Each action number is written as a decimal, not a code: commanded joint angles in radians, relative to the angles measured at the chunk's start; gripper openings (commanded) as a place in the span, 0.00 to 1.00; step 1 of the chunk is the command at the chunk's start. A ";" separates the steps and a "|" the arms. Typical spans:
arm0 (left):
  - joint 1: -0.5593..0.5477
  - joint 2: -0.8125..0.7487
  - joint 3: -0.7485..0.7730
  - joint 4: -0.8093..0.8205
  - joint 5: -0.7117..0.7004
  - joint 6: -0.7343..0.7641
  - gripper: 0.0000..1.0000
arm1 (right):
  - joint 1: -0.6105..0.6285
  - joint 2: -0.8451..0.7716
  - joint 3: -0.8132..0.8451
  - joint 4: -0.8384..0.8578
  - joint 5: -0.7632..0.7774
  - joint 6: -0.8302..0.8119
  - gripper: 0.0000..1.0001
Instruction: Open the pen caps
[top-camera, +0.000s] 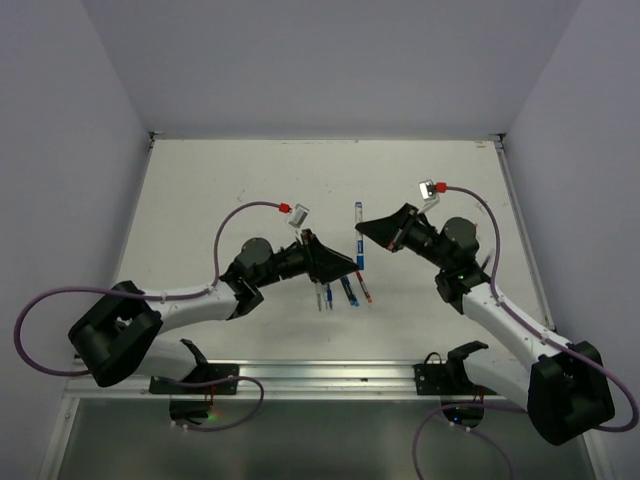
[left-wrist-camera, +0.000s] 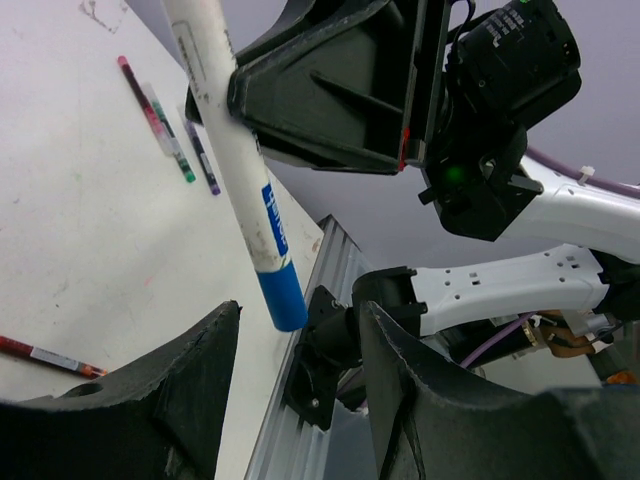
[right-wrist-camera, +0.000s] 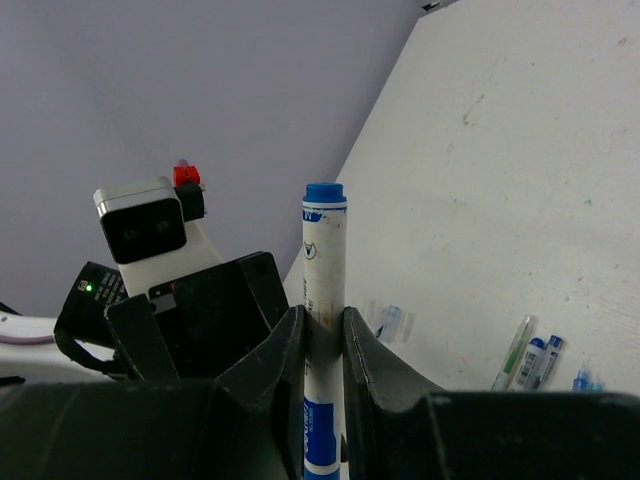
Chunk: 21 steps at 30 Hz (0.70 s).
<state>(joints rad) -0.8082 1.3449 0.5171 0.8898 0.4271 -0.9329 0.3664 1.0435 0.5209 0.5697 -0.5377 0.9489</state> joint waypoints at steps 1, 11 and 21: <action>-0.014 0.036 0.063 0.089 -0.010 -0.006 0.55 | 0.008 -0.030 -0.005 0.038 -0.015 0.016 0.00; -0.023 0.099 0.084 0.112 0.001 -0.026 0.54 | 0.012 -0.042 -0.012 0.044 0.004 0.028 0.00; -0.028 0.125 0.103 0.115 0.004 -0.032 0.42 | 0.017 -0.026 -0.013 0.079 0.005 0.053 0.00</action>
<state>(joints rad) -0.8303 1.4597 0.5724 0.9394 0.4290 -0.9623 0.3779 1.0252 0.5133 0.5957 -0.5388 0.9871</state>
